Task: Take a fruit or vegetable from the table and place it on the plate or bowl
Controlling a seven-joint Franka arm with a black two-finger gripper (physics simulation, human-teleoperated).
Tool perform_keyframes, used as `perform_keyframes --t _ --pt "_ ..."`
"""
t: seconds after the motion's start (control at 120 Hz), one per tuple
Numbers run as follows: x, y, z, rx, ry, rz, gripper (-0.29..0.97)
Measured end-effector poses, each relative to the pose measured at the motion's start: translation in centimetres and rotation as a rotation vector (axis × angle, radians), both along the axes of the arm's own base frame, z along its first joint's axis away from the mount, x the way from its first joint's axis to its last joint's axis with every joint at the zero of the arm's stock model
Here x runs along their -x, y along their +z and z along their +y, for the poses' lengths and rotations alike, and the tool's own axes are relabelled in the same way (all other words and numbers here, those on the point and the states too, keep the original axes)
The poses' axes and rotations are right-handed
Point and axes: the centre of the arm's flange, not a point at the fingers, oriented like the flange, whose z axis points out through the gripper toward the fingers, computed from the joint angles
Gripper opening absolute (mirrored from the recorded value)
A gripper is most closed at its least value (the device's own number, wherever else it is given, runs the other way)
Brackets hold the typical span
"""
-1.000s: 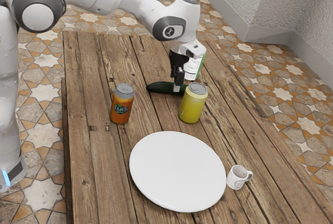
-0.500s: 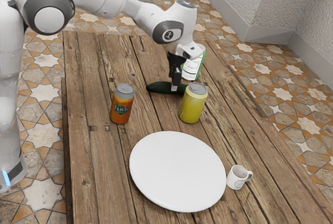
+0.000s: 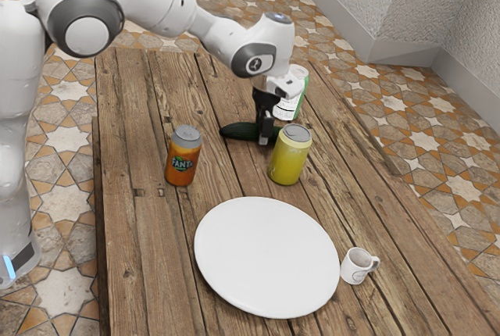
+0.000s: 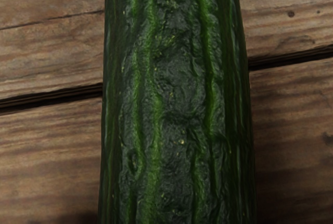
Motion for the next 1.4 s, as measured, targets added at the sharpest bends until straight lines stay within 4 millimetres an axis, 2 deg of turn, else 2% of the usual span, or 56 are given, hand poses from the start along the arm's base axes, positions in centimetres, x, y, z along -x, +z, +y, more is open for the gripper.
perform_keyframes --t 0.225,0.3,0.633,0.833,0.917,0.983,1.042,1.075,1.167,1.208,1.242,1.283,1.308,1.333,1.4 --pt "-0.3 0.0 -0.1 0.039 0.024 -0.035 0.32" --pt "-0.4 -0.1 -0.1 0.053 0.034 -0.043 0.25" --pt "-0.6 0.1 -0.1 0.09 0.066 -0.073 0.21" --pt "-0.7 1.0 -0.7 0.073 0.045 -0.086 0.19" --pt "-0.5 2.5 -0.7 0.057 0.036 -0.107 0.18" --pt "-0.1 4.7 -0.5 0.033 0.024 -0.135 0.17" --pt "0.2 7.9 -1.2 0.0 -0.006 -0.174 0.17" --pt "0.1 10.7 -1.8 -0.025 -0.027 -0.21 0.17" --pt "0.2 20.1 -3.8 -0.11 -0.087 -0.312 0.17" --pt "1.1 23.9 -5.2 -0.135 -0.107 -0.346 0.16" --pt "2.0 26.0 -6.4 -0.15 -0.117 -0.361 0.17" --pt "2.6 27.2 -8.5 -0.157 -0.131 -0.362 0.17" --pt "2.6 27.4 -10.7 -0.155 -0.15 -0.357 0.16" --pt "2.7 27.5 -13.6 -0.149 -0.181 -0.352 0.16" --pt "3.9 26.6 -24.7 -0.109 -0.31 -0.33 0.16"
